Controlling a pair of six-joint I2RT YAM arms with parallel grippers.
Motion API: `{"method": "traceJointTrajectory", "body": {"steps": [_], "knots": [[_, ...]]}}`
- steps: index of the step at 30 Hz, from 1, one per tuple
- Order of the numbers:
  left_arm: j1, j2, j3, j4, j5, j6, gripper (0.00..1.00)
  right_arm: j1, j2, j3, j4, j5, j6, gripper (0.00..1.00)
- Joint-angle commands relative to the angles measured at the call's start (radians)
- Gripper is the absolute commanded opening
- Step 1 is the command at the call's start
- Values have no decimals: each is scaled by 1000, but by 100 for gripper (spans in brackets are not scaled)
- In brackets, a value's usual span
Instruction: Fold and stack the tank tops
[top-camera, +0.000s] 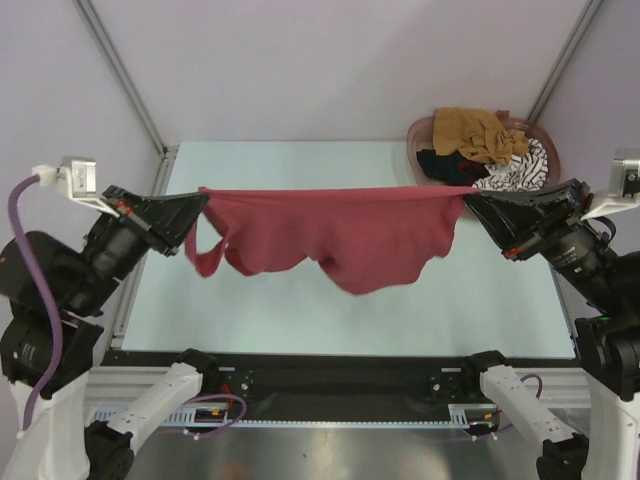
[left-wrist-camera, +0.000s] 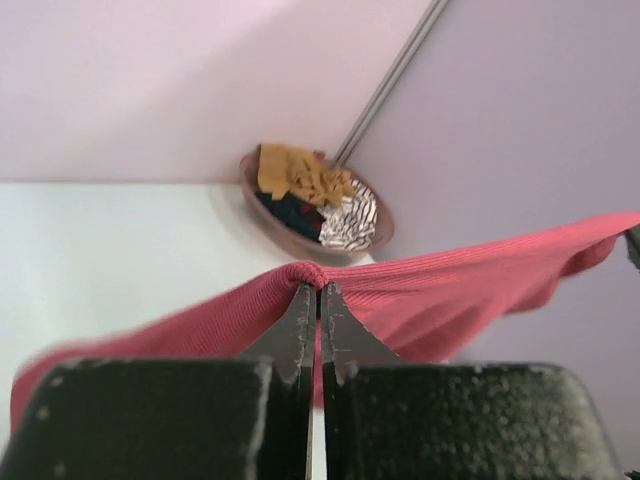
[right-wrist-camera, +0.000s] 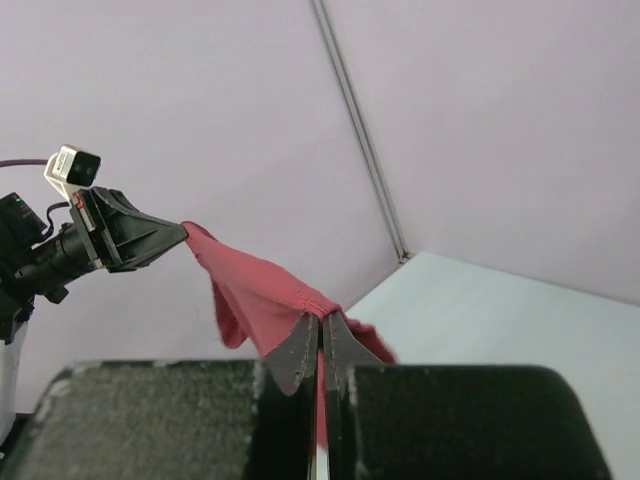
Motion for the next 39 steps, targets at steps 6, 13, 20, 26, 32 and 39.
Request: {"method": "traceJointTrajectory", "body": {"steps": [6, 13, 20, 26, 32, 39], "knots": [[6, 114, -79, -32, -20, 4, 0, 0, 129, -10, -203, 86, -16, 0], [17, 301, -306, 120, 20, 10, 0, -4, 275, -249, -86, 108, 5, 0], [26, 546, -556, 430, 34, -62, 0, -40, 490, -487, 224, 105, 74, 0], [66, 781, -498, 554, 74, -85, 1, -52, 702, -452, 352, 121, 95, 0], [102, 959, -345, 542, 72, -70, 0, -60, 879, -335, 388, 138, 93, 0], [136, 1107, -213, 491, 95, -32, 24, -78, 1041, -245, 421, 149, 88, 0]]}}
